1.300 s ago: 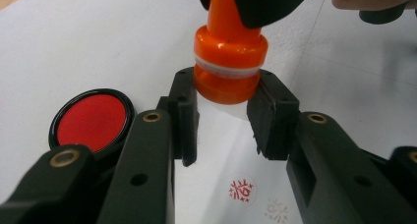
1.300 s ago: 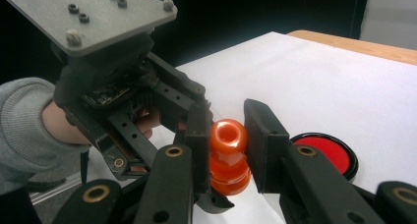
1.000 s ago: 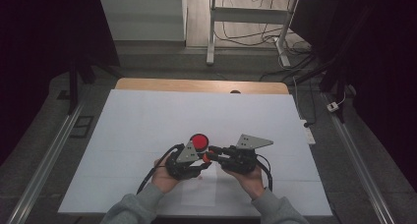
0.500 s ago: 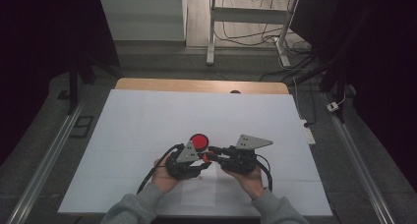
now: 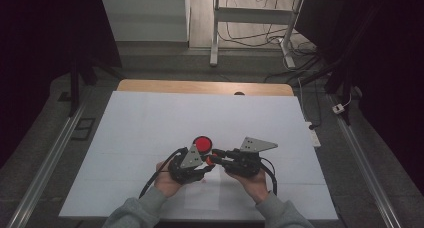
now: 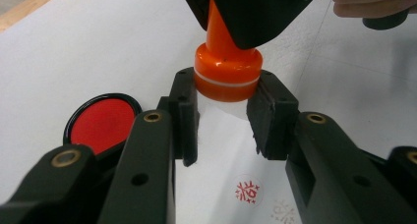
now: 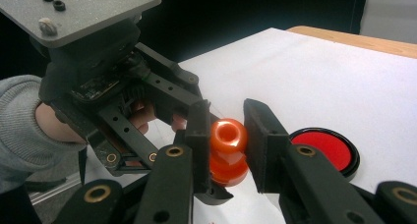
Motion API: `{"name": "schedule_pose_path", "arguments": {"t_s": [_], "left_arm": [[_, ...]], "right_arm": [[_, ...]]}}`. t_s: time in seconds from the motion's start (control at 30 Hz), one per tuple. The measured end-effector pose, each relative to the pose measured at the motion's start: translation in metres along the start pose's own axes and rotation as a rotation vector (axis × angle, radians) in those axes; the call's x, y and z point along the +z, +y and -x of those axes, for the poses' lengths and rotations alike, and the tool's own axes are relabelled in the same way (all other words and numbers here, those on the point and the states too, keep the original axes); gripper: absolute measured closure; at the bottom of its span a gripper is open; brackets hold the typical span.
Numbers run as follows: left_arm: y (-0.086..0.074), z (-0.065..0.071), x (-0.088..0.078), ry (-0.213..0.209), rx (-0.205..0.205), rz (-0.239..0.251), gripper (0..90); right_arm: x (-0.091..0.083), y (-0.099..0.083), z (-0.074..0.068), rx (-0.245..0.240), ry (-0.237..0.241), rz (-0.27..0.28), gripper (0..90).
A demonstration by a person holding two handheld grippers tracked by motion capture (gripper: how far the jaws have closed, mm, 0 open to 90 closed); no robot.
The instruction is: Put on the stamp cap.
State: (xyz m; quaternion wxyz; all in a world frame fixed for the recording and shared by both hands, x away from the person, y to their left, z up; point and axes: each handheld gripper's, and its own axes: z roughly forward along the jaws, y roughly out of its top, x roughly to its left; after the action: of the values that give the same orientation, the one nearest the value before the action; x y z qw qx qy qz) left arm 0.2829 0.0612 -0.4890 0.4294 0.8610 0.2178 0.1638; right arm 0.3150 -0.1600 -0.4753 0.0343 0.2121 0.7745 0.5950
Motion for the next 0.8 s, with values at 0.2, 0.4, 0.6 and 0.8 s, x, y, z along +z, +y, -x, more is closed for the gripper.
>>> {"name": "schedule_pose_path", "arguments": {"t_s": [0.2, 0.4, 0.6, 0.8], "left_arm": [[-0.0004, 0.0009, -0.0001, 0.005, -0.001, 0.007, 65.2], [-0.0011, 0.0020, 0.0002, 0.015, 0.006, 0.008, 65.3], [-0.0019, 0.0018, 0.0002, 0.012, 0.000, 0.007, 65.2], [-0.0017, 0.0021, -0.0008, 0.009, -0.006, 0.009, 65.1]], "right_arm": [[-0.0001, -0.0007, -0.0002, -0.001, 0.000, 0.006, 72.7], [0.0000, -0.0015, -0.0006, -0.006, -0.002, 0.007, 72.8], [0.0010, -0.0038, -0.0004, 0.000, 0.001, 0.010, 72.9], [0.0016, -0.0049, -0.0019, -0.012, 0.002, 0.017, 72.9]]}}
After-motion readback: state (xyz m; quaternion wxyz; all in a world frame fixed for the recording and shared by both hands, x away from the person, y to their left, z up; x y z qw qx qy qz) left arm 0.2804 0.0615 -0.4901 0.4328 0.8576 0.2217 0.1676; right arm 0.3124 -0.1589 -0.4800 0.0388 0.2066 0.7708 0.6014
